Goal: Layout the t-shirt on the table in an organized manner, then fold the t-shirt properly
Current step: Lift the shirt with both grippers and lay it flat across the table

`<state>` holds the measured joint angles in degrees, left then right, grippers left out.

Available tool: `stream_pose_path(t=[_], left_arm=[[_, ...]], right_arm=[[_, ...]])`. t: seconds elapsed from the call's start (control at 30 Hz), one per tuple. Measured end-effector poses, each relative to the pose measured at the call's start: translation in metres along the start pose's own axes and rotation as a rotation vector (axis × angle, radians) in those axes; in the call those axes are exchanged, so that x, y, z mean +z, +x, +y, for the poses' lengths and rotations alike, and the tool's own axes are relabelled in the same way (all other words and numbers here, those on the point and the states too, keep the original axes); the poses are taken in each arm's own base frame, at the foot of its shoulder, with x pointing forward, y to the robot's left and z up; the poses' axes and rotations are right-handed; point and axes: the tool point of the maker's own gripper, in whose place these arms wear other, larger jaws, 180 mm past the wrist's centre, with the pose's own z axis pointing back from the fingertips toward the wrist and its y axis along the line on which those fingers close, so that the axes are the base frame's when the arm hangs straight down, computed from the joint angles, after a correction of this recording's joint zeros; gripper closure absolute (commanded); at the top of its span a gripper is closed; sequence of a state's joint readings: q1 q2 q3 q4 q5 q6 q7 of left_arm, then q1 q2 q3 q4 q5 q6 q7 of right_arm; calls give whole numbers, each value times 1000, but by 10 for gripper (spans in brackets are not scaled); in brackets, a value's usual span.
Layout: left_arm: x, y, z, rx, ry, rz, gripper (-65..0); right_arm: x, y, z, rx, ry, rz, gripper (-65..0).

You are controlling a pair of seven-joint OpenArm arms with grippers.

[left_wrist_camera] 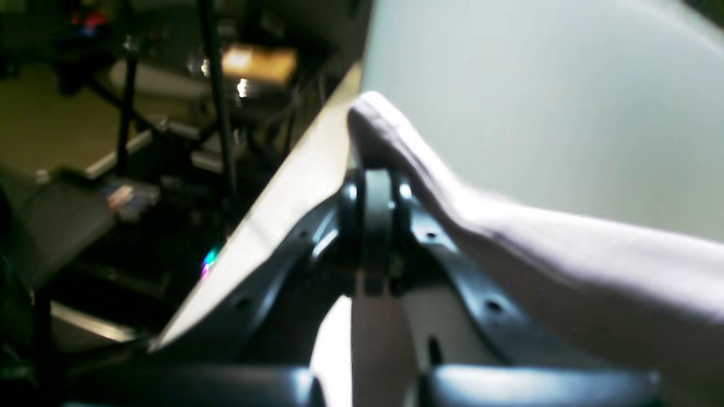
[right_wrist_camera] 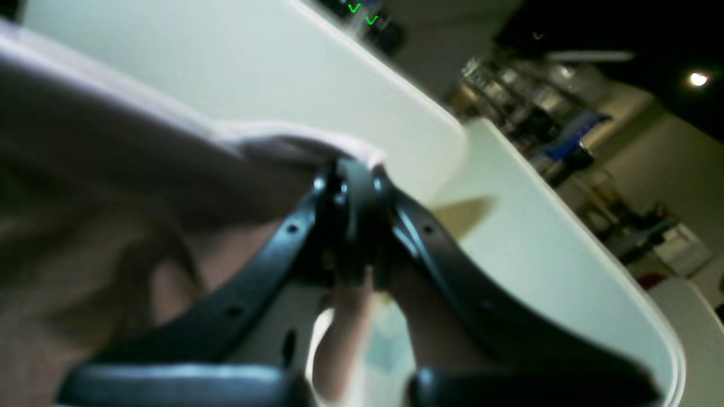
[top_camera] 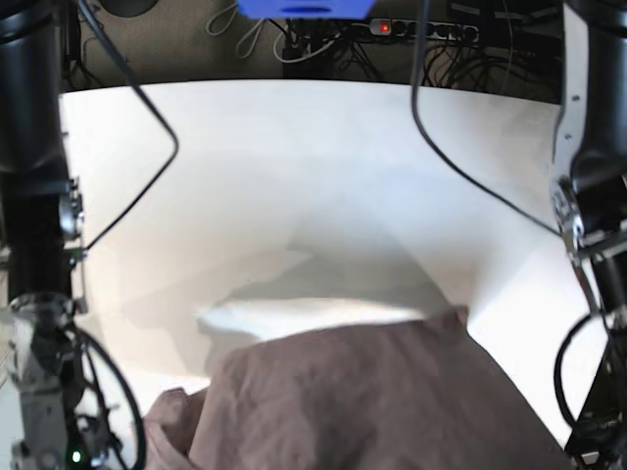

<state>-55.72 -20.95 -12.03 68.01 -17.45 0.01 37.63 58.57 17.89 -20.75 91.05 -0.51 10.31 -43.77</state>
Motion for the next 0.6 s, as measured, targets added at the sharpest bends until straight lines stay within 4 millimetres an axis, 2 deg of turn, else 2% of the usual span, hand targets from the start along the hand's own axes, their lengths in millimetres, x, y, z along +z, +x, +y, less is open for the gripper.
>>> stream_pose_path(t=[0.1,0.17,0.27,0.33,0.43,0.5,0.6], left_arm=[[-4,35,-30,-19,-61,-67,-2],[0,51,-39,-32,-79,-107,-2],[2,55,-36,-41,-74,-115,-2],[9,47,-32,-70,-78,-116,-2],[27,17,-12,-146,-47,-97,-2],[33,-22,3,-180,-26,-24,-2],[48,-100,15,-214,-14,136,-2]], right_arm=[[-3,-9,-21,29,-36,23,0],[4,-10,-34,48,-59,15,0],[13,-19,-45,33,-88,5,0],[22,-38,-32,27,-70,39,0],[47,-68,8,11,8,80,0],[61,-93,35,1,62,128,0],[86,-135,93,-54,163,229,0]])
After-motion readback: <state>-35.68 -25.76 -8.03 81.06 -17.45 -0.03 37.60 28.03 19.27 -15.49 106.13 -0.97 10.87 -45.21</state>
